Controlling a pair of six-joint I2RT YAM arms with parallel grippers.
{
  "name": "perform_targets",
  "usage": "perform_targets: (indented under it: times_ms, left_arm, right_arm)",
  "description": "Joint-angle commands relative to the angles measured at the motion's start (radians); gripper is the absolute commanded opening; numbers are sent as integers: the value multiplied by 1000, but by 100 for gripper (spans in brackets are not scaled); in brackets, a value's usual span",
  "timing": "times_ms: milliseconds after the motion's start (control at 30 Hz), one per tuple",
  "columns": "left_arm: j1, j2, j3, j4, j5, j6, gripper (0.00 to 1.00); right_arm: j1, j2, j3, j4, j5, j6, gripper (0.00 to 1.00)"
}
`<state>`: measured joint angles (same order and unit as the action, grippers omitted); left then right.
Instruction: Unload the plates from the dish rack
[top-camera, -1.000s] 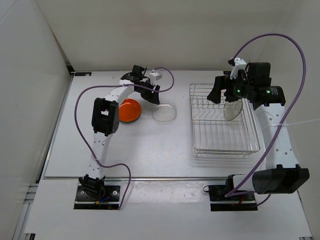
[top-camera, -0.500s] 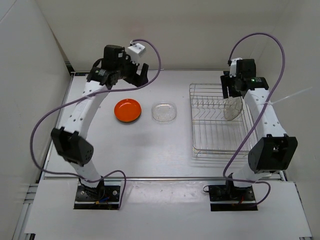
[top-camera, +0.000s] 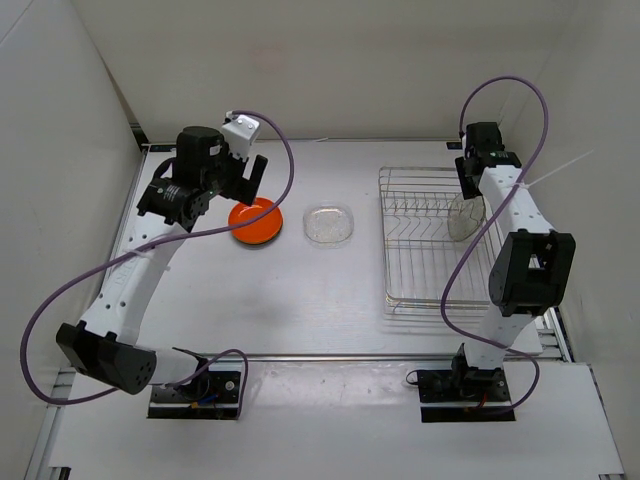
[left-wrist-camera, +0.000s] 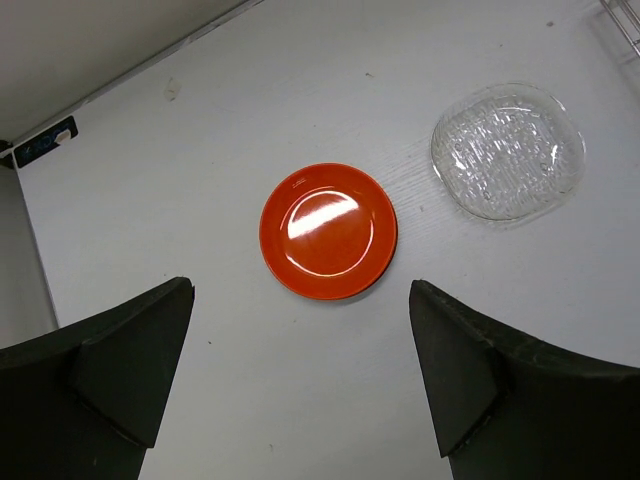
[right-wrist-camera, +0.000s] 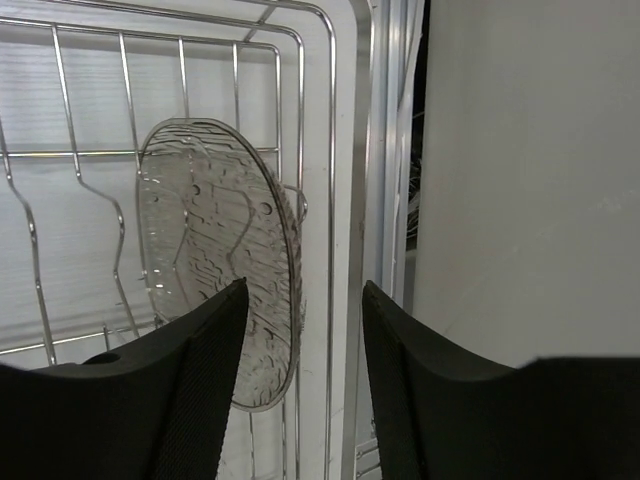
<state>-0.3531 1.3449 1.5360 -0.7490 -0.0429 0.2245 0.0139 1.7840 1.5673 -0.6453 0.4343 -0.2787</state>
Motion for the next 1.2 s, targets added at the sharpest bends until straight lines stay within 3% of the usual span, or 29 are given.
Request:
perform_targets:
  times_ms: [0, 100, 367, 567, 867, 1167]
  left_arm:
    - [-6, -47, -14, 11, -51, 12, 100]
    - [-6, -47, -14, 20, -51, 12, 100]
    - [-6, -47, -24, 30, -41, 12, 100]
    - [-6, -47, -24, 39, -41, 12, 100]
    - [-6, -29, -33, 48, -41, 12, 100]
    - [-6, -9, -33, 48, -22, 12, 100]
  right_arm:
    - [-12, -11, 10, 58, 49, -14, 53]
    - [-22, -20, -26, 67, 58, -14, 42]
    - [-22, -31, -76, 76, 58, -5, 35]
    - [-22, -31, -85, 76, 49, 4, 17]
    - [-11, -31, -64, 9, 101, 59, 0]
    - [8, -31, 33, -57, 233, 104, 0]
